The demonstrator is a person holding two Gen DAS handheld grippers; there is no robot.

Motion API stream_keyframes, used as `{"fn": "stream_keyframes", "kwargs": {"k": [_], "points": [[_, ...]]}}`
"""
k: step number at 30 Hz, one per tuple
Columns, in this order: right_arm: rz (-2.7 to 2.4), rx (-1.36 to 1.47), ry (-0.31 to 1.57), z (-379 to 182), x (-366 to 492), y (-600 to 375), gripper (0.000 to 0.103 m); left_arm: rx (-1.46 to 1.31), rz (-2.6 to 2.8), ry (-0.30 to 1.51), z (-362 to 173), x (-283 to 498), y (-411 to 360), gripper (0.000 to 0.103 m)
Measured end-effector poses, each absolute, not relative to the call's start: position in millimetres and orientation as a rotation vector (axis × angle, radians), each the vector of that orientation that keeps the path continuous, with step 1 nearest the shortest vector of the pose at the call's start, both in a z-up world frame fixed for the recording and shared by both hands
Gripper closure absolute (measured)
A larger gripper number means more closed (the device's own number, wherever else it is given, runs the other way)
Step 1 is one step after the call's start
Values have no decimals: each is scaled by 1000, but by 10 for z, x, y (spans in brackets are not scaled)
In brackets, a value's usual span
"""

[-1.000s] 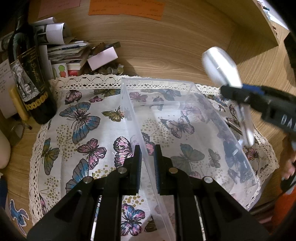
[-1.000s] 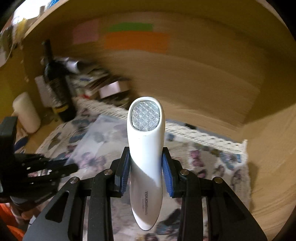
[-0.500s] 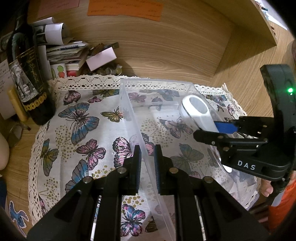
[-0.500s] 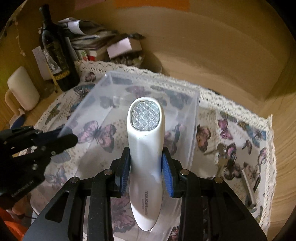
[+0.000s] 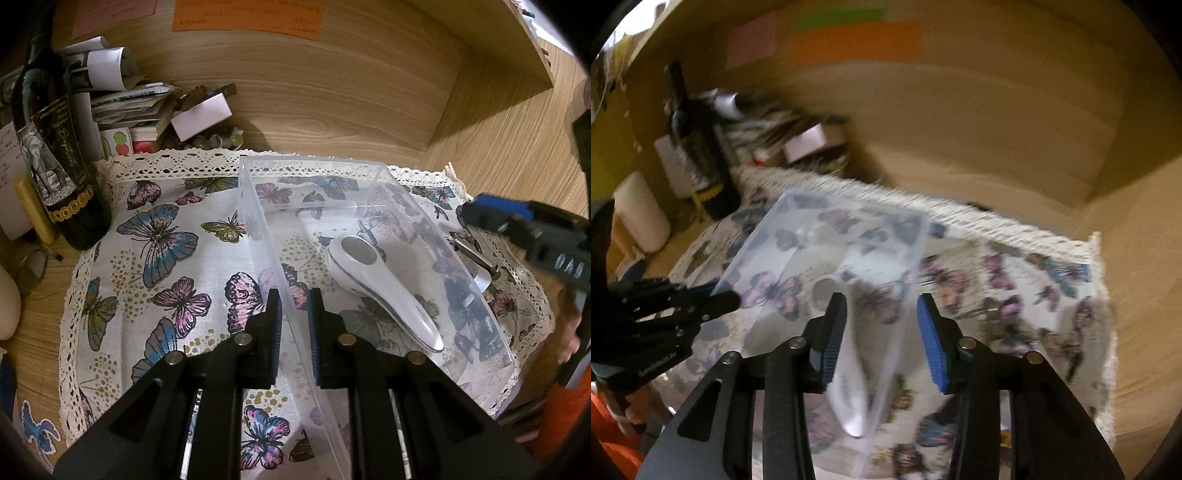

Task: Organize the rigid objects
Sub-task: 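Lower the white device into the clear box and open the right gripper, then grasp the metal pen with the right gripper and lift it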

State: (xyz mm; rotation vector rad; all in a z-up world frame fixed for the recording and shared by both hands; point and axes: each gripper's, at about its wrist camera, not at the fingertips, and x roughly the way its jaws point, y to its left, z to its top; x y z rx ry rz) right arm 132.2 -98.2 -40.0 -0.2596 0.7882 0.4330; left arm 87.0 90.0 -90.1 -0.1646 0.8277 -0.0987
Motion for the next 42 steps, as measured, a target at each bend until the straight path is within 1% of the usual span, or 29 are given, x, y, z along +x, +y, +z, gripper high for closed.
{"fn": "stream_keyframes", "kwargs": {"k": [6, 10, 19, 24, 25, 26, 28, 29, 30, 31, 36, 42], "points": [[298, -198, 756, -236, 1411, -1523, 59, -163, -95, 833, -905, 884, 905, 89], [199, -169, 771, -299, 1522, -1865, 59, -160, -93, 840, -904, 889, 908, 89], [123, -126, 946, -960, 1919, -2252, 59, -150, -83, 853, -900, 912, 888, 89], [107, -117, 1022, -1213, 2084, -2352, 59, -154, -79, 858, -909, 924, 887, 89], [114, -110, 1037, -1256, 2098, -2361, 60, -154, -78, 858, -910, 925, 885, 89], [120, -111, 1054, -1304, 2103, -2362, 66, -154, -78, 858, -911, 925, 884, 89], [119, -133, 1035, -1311, 2061, -2338, 69, -153, -78, 858, -911, 926, 886, 89], [119, -136, 1031, -1305, 2045, -2326, 76, -152, -78, 858, -911, 926, 887, 89], [123, -139, 1030, -1298, 2026, -2312, 86, -150, -77, 858, -912, 927, 887, 89], [129, -134, 1030, -1289, 2008, -2302, 89, -147, -76, 857, -913, 929, 887, 89], [144, -147, 980, -1163, 1880, -2232, 89, -146, -75, 857, -913, 927, 888, 89], [196, -144, 878, -804, 1692, -2085, 89, -144, -75, 853, -914, 926, 890, 89]]}}
